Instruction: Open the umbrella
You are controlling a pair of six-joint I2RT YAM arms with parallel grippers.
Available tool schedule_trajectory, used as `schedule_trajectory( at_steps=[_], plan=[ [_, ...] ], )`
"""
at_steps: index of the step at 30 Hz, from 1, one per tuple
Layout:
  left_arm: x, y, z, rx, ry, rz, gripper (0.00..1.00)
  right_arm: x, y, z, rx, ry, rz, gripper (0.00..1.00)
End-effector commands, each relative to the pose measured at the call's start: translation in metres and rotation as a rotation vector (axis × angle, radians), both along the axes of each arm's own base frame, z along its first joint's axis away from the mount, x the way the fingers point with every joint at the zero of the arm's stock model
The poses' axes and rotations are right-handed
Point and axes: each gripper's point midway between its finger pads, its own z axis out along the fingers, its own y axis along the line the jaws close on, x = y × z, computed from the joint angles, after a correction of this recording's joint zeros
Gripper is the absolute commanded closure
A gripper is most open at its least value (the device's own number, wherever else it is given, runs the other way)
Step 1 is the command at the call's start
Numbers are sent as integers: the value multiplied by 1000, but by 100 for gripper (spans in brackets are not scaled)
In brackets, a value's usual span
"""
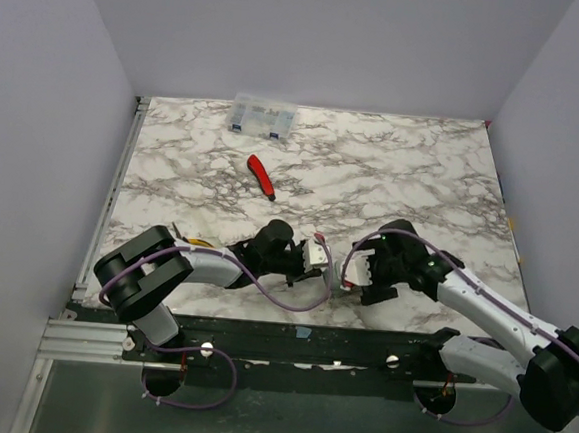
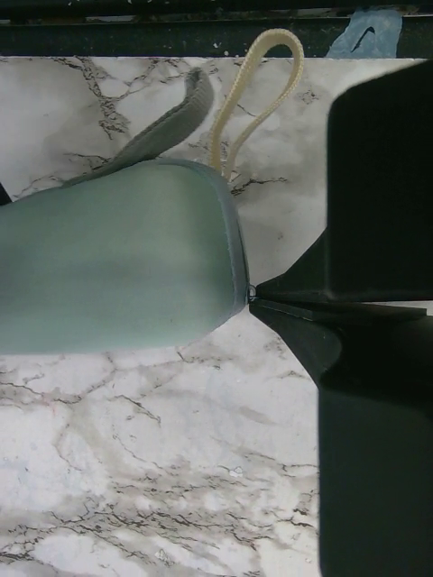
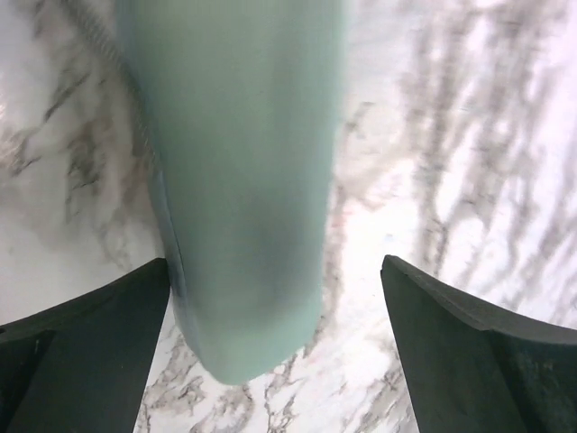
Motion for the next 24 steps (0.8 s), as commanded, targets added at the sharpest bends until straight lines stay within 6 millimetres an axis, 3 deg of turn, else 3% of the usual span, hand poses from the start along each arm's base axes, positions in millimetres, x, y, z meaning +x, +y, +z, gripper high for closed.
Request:
schedule_trajectory(
  at_steps=[1, 8, 12, 15, 18, 21, 24],
  plan=[
    [-1, -6, 7, -47, 20, 14, 100, 25, 19, 58, 208, -67, -183, 0],
    [5, -8, 9, -70, 67, 85, 100, 14, 5, 107, 339, 50, -552, 0],
    [0, -12, 11, -77, 71, 90, 100, 16, -4, 120, 378, 131, -832, 0],
    [-2, -12, 9, -79, 84, 98, 100, 35, -20, 129, 406, 93, -1124, 0],
    [-4, -11, 6, -75, 100, 114, 100, 52, -25, 143, 503, 104, -1304, 0],
    [-5, -11, 5, -73, 109, 126, 100, 56, -26, 141, 576, 271, -1495, 0],
    [-6, -13, 5, -73, 120, 137, 100, 55, -37, 126, 584, 478, -1718, 0]
  ],
)
